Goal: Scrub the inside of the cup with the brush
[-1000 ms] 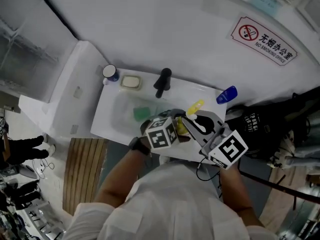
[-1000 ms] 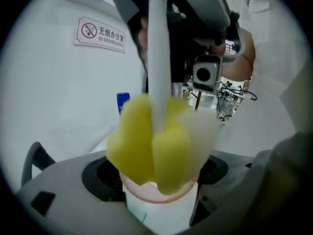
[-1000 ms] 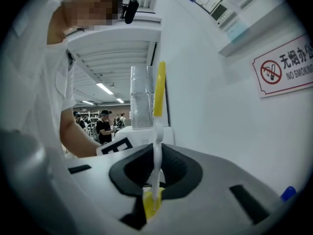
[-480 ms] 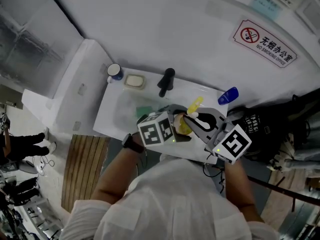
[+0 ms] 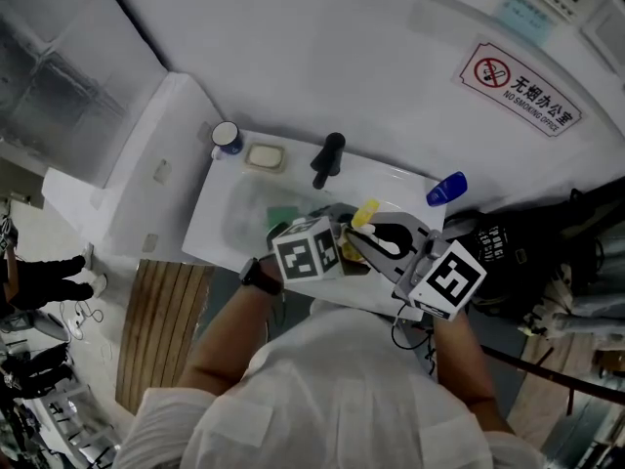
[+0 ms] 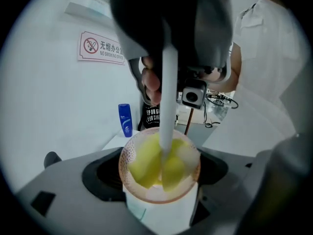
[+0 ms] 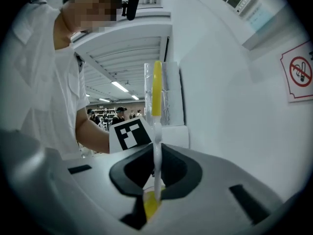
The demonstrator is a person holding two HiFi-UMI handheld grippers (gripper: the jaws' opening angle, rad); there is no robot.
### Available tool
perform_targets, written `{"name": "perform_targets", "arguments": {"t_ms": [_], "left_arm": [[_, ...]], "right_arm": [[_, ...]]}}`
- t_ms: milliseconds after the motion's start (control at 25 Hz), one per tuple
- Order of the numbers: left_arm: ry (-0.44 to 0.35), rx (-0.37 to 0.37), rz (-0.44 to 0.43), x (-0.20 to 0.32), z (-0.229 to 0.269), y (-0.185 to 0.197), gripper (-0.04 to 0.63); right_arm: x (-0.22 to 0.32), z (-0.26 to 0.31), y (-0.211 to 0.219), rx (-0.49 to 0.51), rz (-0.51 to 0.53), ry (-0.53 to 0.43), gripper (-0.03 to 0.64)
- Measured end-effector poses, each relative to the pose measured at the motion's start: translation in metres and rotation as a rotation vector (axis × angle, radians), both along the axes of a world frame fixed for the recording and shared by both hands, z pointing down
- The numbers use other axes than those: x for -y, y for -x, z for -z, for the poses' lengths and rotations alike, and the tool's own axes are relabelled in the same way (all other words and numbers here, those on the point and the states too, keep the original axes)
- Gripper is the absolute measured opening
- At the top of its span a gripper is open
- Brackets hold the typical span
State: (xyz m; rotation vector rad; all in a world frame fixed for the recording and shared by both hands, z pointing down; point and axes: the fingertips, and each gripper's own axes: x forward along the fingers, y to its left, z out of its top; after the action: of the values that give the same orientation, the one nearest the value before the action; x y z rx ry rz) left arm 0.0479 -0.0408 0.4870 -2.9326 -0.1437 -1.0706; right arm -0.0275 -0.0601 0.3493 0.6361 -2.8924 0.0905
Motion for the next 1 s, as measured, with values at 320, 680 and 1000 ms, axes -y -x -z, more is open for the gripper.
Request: {"name": "perform_targets", "arguments": {"t_ms": [320,680,1000], "left_arm": [[0.006,-0.007,0.001,-0.002,0.001,0.007,0.385],[-0.008,0.011,-0.040,-0.009,0.004,0.004,0.385],[0.010,0.005,-0.064,-0.015,0.004,0.002,0.385]], "right_arm": [[-0.004,-0.013,-0.007,-0.104,0.006,0.031,0.025],[0.000,-0.011,0.001,-0.027,0.008,0.006,0.025],[-0.002,-0.013,0.000,0.017,0.027,0.051,0.023]]}}
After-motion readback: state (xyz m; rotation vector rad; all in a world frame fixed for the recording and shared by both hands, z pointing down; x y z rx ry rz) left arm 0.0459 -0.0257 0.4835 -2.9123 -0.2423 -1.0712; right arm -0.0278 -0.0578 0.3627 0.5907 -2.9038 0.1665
